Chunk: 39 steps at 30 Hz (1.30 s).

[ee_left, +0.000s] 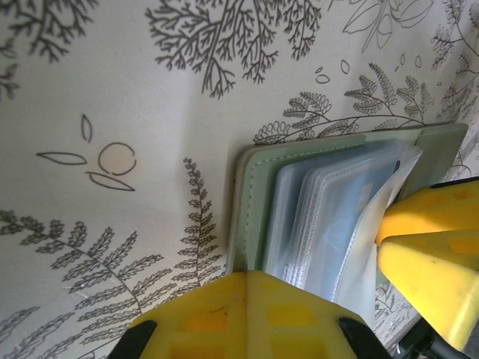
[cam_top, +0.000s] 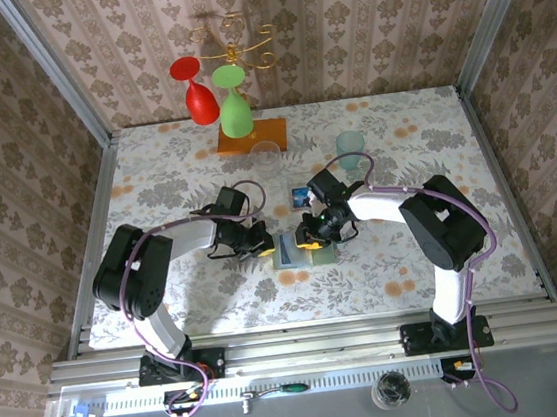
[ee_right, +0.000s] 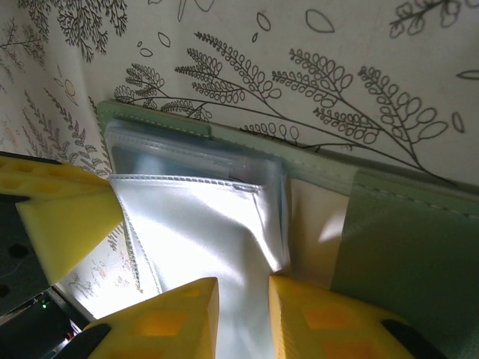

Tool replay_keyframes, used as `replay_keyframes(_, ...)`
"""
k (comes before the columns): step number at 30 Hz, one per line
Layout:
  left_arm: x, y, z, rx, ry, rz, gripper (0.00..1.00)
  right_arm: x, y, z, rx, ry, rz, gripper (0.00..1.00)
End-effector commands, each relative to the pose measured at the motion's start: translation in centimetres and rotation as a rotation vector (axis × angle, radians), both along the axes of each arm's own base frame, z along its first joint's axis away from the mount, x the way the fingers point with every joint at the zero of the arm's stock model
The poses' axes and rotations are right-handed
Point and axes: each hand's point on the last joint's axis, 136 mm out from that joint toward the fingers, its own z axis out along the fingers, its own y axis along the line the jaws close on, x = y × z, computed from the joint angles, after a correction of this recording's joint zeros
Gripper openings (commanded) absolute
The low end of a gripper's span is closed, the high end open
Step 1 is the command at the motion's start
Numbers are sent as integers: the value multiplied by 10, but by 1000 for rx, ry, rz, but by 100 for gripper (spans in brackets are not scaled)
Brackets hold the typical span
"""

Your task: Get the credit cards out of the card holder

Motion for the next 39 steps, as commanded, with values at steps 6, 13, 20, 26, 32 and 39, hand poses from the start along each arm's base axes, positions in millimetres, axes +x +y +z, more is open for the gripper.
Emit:
replay_keyframes(6, 15, -16, 41, -126, -93, 15, 18, -4, -8, -4, -39, 10, -1, 25)
replay_keyframes(13, 11, -34, 47, -206, -63, -6, 26, -5, -8, -5, -33, 15, -4, 25)
replay_keyframes(20, 6, -37, 30, -178, -9, -2, 28, -6, -8, -7, -31, 21, -8, 25)
replay_keyframes(26, 5, -45, 25, -178, 12, -15, 28, -7, -7, -8, -24, 23, -8, 25)
replay_keyframes(32, 8, -51, 26, -188, 11, -22, 26, -4, -5, -4, -15, 16, -8, 25)
replay_keyframes(39, 9, -51, 35, -194, -8, -17, 22, -4, -9, 5, -15, -13, -13, 25)
